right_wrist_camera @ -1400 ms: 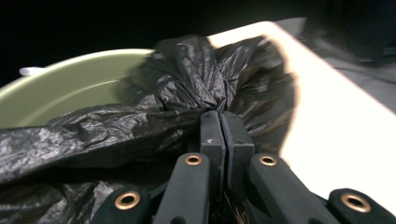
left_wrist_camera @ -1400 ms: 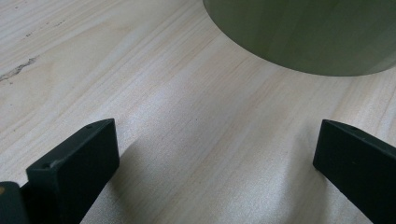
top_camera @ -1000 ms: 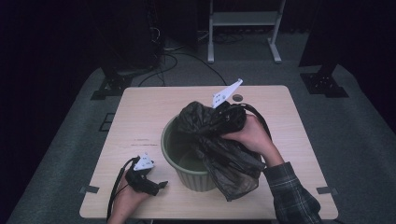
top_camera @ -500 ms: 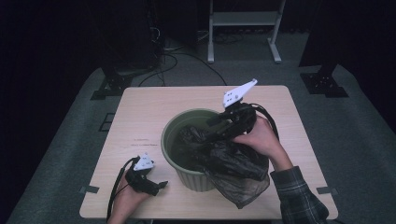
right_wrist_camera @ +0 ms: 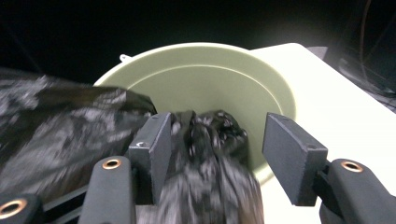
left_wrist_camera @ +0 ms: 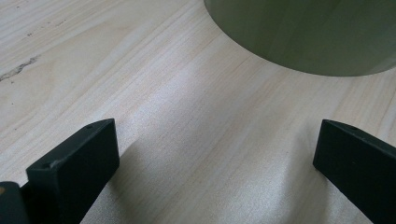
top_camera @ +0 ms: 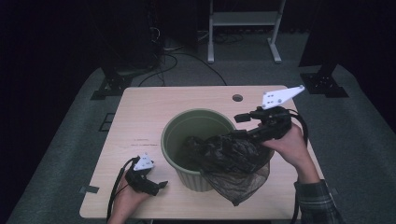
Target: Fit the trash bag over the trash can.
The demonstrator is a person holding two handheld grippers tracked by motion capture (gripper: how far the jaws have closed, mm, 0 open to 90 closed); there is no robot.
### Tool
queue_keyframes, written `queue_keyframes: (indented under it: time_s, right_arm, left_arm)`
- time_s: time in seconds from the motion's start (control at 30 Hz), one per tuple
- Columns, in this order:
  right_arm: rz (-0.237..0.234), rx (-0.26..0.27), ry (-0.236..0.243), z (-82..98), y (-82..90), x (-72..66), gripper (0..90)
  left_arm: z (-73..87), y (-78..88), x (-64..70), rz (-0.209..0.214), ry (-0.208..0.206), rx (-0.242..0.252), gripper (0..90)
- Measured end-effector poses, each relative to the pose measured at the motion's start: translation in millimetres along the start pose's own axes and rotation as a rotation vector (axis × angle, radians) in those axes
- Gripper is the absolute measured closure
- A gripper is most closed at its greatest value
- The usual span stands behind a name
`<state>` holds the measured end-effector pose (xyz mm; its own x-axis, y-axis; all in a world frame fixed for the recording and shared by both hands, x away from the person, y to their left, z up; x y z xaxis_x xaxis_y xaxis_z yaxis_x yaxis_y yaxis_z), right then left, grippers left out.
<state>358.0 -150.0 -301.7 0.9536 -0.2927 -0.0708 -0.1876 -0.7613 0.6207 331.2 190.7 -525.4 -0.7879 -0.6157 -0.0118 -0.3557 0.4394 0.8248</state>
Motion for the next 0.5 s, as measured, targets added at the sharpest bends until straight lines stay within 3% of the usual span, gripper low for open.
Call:
queue_keyframes:
  time_s: [0.3,0.4,0.5]
  right_arm:
    - [0.048,0.033,-0.079,48.3,38.4,1.4,37.0]
    - [0.027,0.057,-0.113,57.2,41.5,1.8,31.8]
    - [0.009,0.053,-0.126,57.1,32.8,3.3,28.1]
  left_arm:
    - [0.1,0.1,0.0,-0.001,0.002,0.0,0.0]
    - [0.0,0.0,0.0,0.0,0.003,0.001,0.0]
    - [0.0,0.0,0.0,-0.001,0.004,0.001,0.0]
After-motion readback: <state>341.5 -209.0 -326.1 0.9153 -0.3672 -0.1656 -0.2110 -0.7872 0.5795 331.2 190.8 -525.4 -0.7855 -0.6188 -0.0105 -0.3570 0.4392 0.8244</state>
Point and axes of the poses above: each handheld gripper's, and its own axes: y roughly backward along the jaws, z roughly out of its underside, x roughly to its right, the point moved 6 cm from there along -y, roughly forward along the jaws, and after that the axes turned 11 degrees about -x, right-handed, at the moved point
